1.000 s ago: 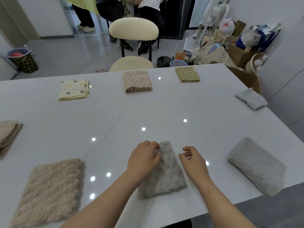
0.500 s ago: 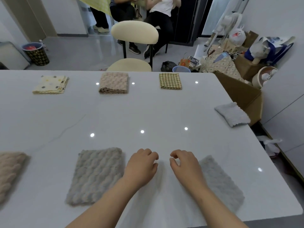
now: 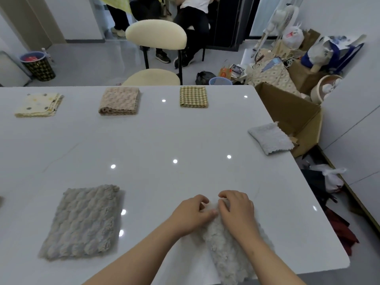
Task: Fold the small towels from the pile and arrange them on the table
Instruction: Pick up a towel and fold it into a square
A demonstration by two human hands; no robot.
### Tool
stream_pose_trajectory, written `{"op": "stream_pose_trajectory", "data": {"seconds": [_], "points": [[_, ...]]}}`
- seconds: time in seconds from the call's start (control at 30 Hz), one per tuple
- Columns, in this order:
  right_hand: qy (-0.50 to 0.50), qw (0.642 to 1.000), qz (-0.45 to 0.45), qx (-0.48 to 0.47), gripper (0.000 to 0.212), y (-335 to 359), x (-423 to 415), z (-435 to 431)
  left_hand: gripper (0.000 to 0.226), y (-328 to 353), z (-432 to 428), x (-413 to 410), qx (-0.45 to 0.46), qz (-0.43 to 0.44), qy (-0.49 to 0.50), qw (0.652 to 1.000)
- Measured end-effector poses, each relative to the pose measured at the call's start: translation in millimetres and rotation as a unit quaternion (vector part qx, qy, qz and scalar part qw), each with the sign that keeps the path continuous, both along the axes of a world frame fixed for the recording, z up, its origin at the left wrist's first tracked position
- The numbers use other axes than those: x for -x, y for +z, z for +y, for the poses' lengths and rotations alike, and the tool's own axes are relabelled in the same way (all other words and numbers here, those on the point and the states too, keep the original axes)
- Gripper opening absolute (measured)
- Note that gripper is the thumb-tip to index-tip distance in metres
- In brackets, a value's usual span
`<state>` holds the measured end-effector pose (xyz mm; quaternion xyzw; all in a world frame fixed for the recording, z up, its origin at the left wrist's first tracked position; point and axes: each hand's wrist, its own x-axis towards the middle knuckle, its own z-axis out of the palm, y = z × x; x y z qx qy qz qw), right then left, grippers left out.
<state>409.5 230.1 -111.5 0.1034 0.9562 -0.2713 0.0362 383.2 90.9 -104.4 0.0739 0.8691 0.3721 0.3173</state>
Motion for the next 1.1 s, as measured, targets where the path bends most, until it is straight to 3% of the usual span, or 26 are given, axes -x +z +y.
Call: {"op": "stream_pose_trajectory", "data": {"seconds": [0.13, 0.3, 0.43, 0.57, 0.63, 0.77, 0.87, 0.93, 1.03, 1.1], "points": [[-0.008, 0.999, 0.016, 0.038, 0.025, -1.2, 1.4, 11.6, 0.033, 1.1, 16.8, 8.7, 0.028, -0.023, -0.009, 0.999], [-0.015, 0.997, 0.037, 0.061, 0.022, 0.2, 4.0, 16.3, 0.010, -5.5, 8.1, 15.6, -0.011, -0.021, 0.155, 0.988], [-0.018, 0.997, 0.041, 0.062, 0.023, -1.2, 7.0, 17.5, 0.010, -6.1, -5.5, 20.3, -0.104, -0.028, 0.373, 0.922], [-0.026, 0.995, 0.045, 0.083, 0.024, -2.4, 8.7, 15.8, 0.009, -7.2, -8.8, 18.0, -0.157, -0.033, 0.471, 0.867], [-0.035, 0.994, 0.043, 0.096, 0.025, -1.8, 9.7, 15.6, 0.009, -6.8, -9.8, 14.1, -0.157, -0.047, 0.467, 0.869], [-0.064, 0.989, 0.036, 0.130, 0.026, 1.5, 9.1, 15.9, 0.013, 1.6, -16.4, 10.3, -0.064, -0.071, 0.336, 0.937], [-0.064, 0.988, 0.019, 0.139, 0.027, 0.6, 6.0, 15.3, 0.055, 7.0, -21.7, 22.0, -0.017, 0.005, 0.287, 0.958], [-0.067, 0.987, 0.012, 0.143, 0.028, -1.5, 3.6, 14.2, 0.071, 8.9, -20.2, 33.2, -0.050, 0.040, 0.270, 0.961], [-0.075, 0.986, 0.005, 0.148, 0.028, -3.2, 1.5, 11.7, 0.062, 7.7, -13.5, 41.3, -0.151, -0.045, 0.229, 0.961], [-0.079, 0.984, -0.002, 0.158, 0.028, -2.6, 1.8, 11.8, 0.038, 2.8, -13.1, 38.8, -0.149, -0.070, 0.203, 0.965]]}}
